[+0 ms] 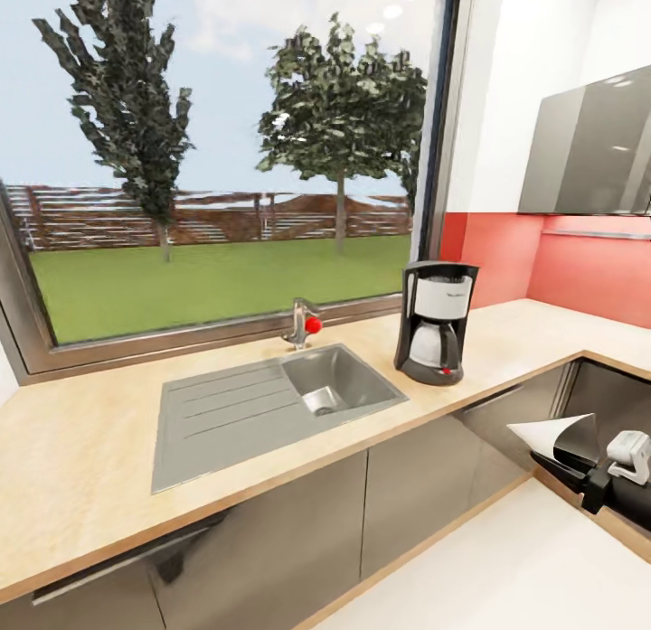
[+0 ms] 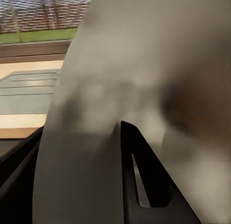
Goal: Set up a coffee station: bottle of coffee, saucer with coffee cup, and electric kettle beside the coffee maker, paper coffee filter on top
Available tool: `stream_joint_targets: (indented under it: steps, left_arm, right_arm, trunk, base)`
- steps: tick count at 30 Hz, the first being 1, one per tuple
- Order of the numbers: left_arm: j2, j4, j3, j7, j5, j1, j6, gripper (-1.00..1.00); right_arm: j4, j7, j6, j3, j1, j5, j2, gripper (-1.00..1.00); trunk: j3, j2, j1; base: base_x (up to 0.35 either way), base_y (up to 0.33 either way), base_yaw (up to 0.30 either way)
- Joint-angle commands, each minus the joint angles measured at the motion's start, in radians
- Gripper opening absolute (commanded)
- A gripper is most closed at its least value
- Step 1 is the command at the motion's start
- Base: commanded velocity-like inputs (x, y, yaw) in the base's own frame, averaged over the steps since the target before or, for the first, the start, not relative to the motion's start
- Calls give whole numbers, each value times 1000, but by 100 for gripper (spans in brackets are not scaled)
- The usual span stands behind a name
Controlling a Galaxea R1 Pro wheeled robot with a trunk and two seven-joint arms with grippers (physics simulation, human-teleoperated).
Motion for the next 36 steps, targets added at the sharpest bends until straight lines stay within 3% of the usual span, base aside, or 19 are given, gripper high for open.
stream_joint_targets:
  steps: [1, 7, 19, 29, 36]
  left_arm:
    - [-1, -1, 4, 0, 0, 0, -1, 100]
    - [-1, -2, 4, 0, 0, 0, -1, 100]
    - [0, -1, 4, 0, 0, 0, -1, 100]
    - [-1, -1, 4, 0, -1, 0, -1, 100]
    - [-1, 0, 4, 0, 0, 0, -1, 100]
  right_arm:
    - [1, 3, 9, -1, -1, -5, 0, -100]
    - [1, 3, 9, -1, -1, -5, 0, -100]
    - [1, 3, 9, 0, -1, -5, 0, -100]
    - [1, 3, 9, 0, -1, -5, 1, -100]
    - [1, 3, 9, 0, -1, -5, 1, -100]
  trunk:
    - [-1, -1, 0]
    - [-1, -1, 0]
    - [-1, -1, 0]
    - [-1, -1, 0]
    - [-1, -1, 0]
  base:
    - [153, -285, 0]
    - [119, -282, 57]
    - [46, -88, 216]
    - [178, -238, 27]
    - [92, -238, 191]
